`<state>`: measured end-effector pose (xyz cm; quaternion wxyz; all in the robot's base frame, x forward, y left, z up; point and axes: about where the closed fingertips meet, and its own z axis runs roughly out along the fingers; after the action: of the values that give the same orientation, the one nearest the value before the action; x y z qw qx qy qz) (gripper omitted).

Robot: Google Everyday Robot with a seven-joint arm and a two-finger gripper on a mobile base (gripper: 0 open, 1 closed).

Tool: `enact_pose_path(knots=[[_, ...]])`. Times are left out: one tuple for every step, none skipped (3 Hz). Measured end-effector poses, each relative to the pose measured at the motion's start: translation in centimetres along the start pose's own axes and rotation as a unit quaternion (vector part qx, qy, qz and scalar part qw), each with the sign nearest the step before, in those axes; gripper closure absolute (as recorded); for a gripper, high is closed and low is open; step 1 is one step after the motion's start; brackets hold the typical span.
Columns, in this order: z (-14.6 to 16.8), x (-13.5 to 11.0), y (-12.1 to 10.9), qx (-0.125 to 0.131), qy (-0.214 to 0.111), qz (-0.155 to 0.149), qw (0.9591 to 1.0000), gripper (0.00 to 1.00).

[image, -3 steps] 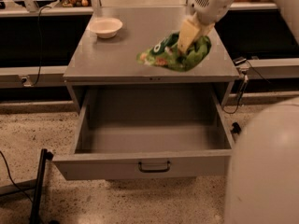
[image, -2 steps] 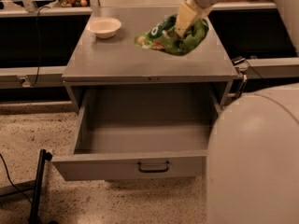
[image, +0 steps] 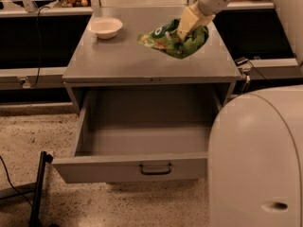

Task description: Pick green rice chip bag from top drawer and place on counter

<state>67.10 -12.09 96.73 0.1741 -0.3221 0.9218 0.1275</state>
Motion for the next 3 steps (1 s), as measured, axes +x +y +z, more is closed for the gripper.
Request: enact_pose_path(knots=[[5.8, 0.2, 0.0, -0.057, -0.004, 0.012, 0.9983, 1.00], [6.1, -0.1, -0.1, -0.052, -0.006, 0.012, 0.9985, 1.00], [5.9, -1.7, -1.2, -0.025, -0.024, 0.014, 0.9993, 1.00]])
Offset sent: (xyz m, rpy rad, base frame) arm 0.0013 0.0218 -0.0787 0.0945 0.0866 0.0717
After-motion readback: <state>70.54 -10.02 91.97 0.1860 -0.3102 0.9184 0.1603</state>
